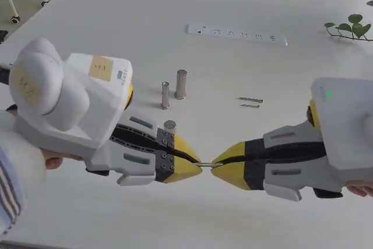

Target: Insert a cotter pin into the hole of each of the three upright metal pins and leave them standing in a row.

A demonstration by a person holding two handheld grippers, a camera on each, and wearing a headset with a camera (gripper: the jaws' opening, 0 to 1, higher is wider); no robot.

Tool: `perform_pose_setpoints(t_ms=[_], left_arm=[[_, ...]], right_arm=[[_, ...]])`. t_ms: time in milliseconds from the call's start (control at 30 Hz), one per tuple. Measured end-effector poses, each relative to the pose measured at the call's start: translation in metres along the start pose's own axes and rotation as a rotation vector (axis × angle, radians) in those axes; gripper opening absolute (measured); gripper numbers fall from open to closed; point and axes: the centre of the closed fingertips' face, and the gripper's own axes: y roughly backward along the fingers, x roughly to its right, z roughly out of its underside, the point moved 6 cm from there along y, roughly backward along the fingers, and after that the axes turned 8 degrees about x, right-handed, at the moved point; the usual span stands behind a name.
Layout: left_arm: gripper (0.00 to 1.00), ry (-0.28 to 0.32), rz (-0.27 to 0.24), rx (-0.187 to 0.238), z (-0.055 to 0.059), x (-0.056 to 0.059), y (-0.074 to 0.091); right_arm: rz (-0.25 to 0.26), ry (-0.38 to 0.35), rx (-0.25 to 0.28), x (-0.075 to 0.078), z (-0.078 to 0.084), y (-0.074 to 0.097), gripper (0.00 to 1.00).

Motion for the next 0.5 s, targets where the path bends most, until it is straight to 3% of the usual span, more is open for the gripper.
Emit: perform_pose_setpoints(t_ms=[233,367,500], left_arm=[[0.01,-0.012,-0.042,-0.022,0.004,-0.009,0.001],[0.11,-0.019,-0.071,-0.039,0.008,-0.015,0.004],[0.15,-0.016,-0.11,-0.052,0.012,-0.025,0.01]], right_arm=[[0.015,0.002,0.0,0.006,-0.002,-0.001,0.0],[0.037,0.003,0.012,0.016,-0.005,0.001,0.0],[0.059,0.011,0.001,0.028,-0.006,0.004,0.0]])
